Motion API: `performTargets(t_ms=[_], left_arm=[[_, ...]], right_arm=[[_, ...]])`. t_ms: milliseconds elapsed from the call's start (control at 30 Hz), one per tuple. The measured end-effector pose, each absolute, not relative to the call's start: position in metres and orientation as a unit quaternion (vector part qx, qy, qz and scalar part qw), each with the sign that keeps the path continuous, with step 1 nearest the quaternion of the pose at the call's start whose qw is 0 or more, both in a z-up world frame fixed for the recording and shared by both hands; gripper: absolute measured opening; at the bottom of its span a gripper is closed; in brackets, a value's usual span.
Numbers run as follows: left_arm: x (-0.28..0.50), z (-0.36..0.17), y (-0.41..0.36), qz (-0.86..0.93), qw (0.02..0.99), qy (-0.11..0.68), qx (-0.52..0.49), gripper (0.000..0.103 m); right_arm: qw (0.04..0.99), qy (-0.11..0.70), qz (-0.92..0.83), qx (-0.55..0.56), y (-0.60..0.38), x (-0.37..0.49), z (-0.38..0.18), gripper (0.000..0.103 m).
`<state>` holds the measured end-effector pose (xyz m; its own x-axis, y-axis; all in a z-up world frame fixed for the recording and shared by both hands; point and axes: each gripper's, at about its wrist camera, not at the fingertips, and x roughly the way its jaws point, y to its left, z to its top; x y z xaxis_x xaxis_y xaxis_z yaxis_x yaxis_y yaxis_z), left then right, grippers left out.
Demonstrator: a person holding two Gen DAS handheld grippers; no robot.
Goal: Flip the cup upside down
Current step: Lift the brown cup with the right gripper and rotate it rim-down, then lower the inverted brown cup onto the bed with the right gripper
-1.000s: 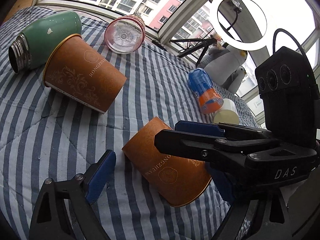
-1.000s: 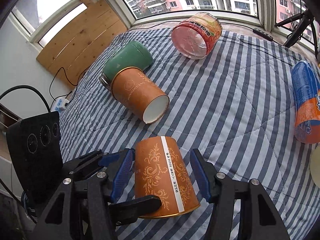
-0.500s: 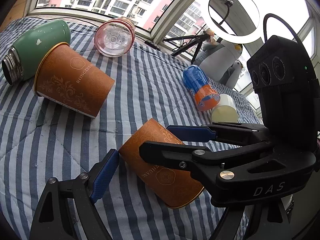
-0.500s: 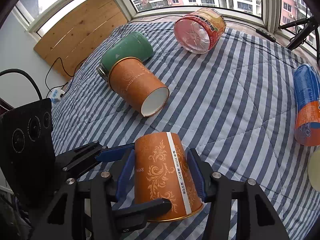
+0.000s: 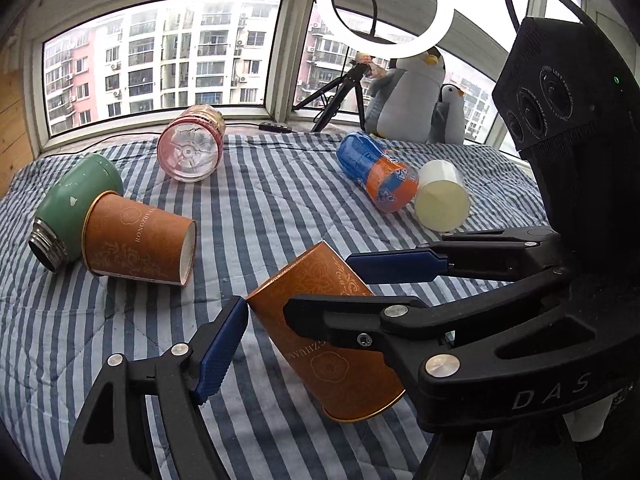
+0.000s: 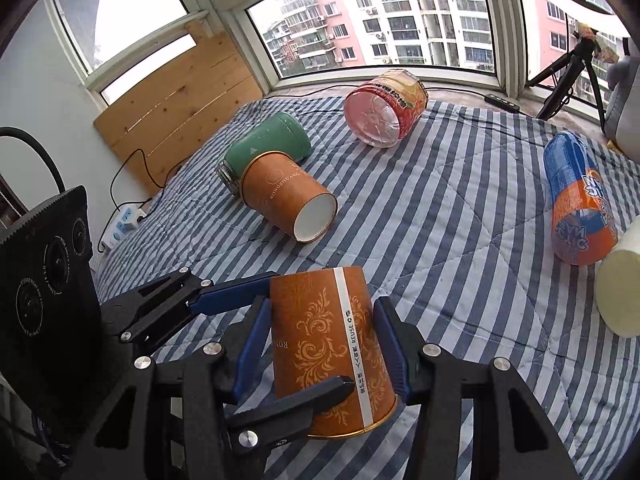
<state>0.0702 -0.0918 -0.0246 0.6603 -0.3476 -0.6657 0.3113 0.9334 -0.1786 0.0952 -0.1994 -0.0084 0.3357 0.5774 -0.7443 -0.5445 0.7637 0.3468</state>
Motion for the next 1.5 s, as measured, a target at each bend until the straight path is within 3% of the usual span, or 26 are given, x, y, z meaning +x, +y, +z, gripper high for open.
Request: performTargets(t_ms=[767, 1500], left_arm=[[0.06, -0.009, -0.106, -0.184, 0.923, 0.336, 0.034, 0.07], [0.057, -0.035, -0.136, -0.212, 0.924, 0.289, 0.133, 0.067]], right_arm=[[0.871, 0.381, 0.307, 0.038, -0.215, 0.064, -0.001, 0.048], [0.921, 0.296, 0.252, -0.003, -0.224, 0.04, -0.015, 0.042]])
